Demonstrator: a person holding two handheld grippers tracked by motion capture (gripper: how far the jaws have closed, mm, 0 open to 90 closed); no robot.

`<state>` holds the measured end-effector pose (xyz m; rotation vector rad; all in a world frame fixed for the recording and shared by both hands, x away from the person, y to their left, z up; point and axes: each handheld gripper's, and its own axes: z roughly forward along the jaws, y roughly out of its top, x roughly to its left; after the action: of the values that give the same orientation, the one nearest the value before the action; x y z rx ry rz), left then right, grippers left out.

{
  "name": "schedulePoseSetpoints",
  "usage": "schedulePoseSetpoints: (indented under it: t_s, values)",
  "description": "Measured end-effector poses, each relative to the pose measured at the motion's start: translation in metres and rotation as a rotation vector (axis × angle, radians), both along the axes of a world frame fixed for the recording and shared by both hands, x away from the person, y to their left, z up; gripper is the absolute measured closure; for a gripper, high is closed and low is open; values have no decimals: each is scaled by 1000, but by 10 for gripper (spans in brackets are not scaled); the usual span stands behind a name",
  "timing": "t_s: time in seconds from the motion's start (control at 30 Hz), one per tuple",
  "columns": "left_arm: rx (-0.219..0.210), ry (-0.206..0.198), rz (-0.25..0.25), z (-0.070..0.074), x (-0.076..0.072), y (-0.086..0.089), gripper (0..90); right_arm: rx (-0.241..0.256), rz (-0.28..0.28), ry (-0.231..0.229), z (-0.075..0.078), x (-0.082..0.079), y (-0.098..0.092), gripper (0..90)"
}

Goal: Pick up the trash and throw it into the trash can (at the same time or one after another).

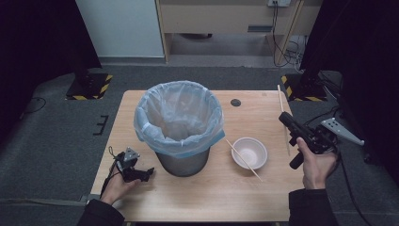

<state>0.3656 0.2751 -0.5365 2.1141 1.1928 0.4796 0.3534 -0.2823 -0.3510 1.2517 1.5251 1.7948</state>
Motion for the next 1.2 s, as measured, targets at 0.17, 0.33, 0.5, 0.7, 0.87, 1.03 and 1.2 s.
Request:
schedulePoseSetpoints:
  t_s: [0.17, 0.33, 0.5, 0.7, 0.87, 1.03, 1.2]
  values:
    - [0, 0, 0, 0, 0, 0, 0, 15, 13, -25, 6, -2, 2, 855]
    - [0, 0, 0, 0, 0, 0, 0, 34, 38, -76, 15, -3, 5, 855]
    - [0, 0, -2, 0, 0, 0, 0, 47, 66, -123, 25, -2, 12, 856]
    - [0, 0, -3, 0, 0, 0, 0, 57, 96, -165, 36, -1, 23, 855]
    - [0, 0, -3, 0, 0, 0, 0, 56, 115, -184, 46, 4, 34, 855]
    - [0, 0, -3, 0, 0, 0, 0, 54, 132, -201, 54, 5, 43, 855]
    - [0, 0, -3, 0, 0, 0, 0, 41, 157, -222, 69, 6, 57, 855]
